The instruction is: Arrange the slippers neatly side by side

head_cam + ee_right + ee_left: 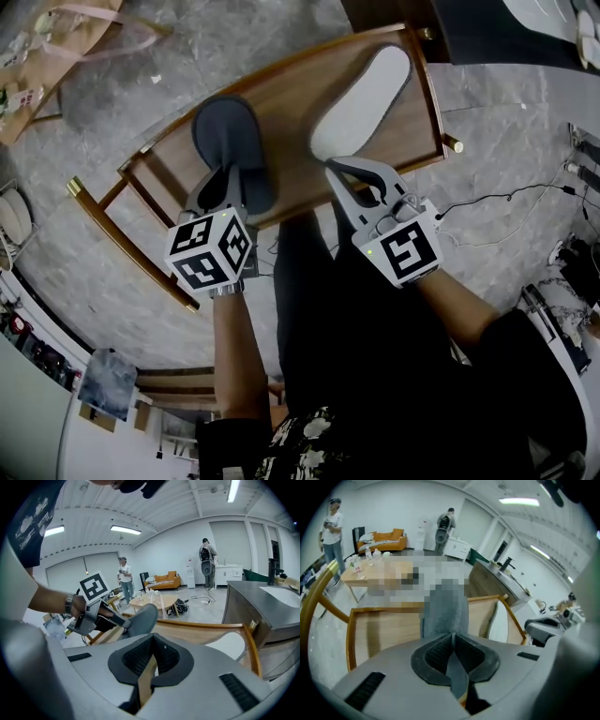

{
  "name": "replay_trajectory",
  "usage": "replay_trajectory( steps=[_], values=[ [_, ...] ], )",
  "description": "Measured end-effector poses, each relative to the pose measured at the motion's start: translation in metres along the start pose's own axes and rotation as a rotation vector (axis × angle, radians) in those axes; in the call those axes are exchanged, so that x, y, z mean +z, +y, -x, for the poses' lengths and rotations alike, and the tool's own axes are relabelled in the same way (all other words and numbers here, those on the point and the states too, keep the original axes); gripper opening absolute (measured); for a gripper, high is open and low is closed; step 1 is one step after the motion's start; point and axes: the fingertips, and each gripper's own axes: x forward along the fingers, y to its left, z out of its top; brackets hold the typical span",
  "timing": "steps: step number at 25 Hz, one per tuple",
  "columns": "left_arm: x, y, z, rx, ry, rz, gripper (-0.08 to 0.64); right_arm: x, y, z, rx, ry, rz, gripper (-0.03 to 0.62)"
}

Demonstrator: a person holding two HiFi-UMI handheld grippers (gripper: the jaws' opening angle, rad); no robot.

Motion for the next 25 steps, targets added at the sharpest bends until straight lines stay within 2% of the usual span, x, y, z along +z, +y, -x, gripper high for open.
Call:
replay_trajectory(
  steps=[5, 15, 25],
  values=[
    [0.001, 0.008, -0.001, 0.085, -0.077, 0.070, 0.021, 0.006, 0.000, -0.007, 0.005, -0.008, -0.001, -0.002],
    [-0.008, 0.023, -0.007, 0.087, -0.094, 0.164, 0.021, 0.005, 0.003, -0.016, 0.016, 0.007, 0.001, -0.002],
    [-0.026, 0.026, -0.015, 0.064, -0.060, 0.153, 0.023, 0.000, 0.007, -0.021, 0.015, 0.026, 0.014, -0.002]
  ],
)
